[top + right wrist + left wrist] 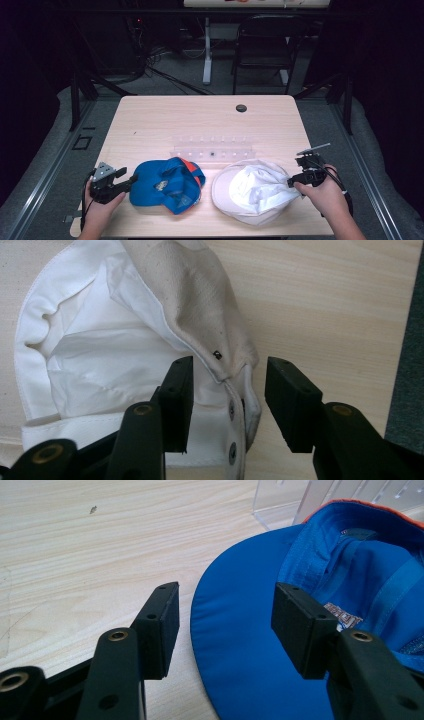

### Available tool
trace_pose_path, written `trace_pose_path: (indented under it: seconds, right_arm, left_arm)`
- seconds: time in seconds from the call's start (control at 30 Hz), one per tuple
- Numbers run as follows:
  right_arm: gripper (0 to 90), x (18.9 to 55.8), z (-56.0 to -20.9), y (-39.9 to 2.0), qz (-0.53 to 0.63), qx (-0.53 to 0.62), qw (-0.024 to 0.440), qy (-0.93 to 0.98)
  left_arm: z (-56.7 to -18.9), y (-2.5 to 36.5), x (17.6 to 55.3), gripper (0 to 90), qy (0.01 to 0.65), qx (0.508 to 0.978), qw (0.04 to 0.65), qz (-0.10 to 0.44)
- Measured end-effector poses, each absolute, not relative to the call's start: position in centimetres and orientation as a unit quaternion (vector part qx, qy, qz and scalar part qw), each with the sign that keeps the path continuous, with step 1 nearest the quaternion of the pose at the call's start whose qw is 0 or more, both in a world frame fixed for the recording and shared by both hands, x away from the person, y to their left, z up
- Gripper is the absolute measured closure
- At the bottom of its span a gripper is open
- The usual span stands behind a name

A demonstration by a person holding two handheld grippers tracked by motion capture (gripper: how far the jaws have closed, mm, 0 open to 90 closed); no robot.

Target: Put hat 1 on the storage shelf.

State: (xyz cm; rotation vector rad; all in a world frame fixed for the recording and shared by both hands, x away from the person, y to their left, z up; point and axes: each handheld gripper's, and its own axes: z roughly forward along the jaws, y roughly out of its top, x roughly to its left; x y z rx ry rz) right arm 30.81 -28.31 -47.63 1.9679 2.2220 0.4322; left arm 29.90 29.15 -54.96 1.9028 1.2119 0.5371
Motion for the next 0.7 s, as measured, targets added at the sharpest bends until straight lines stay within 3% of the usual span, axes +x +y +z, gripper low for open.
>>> trace_pose_path:
  seconds: [0.43, 0.7]
  right_arm:
    - [57.9, 31.4, -49.0, -28.1, 0.128, 0.666, 0.057, 0.733]
    - [67.7, 31.7, -49.1, -28.2, 0.103, 0.683, 0.038, 0.722]
  left_arm:
    - [-55.0, 29.2, 29.9, 45.6, 0.480, 0.750, 0.402, 0.213]
    - [-55.1, 29.2, 30.0, 45.6, 0.480, 0.748, 0.405, 0.215]
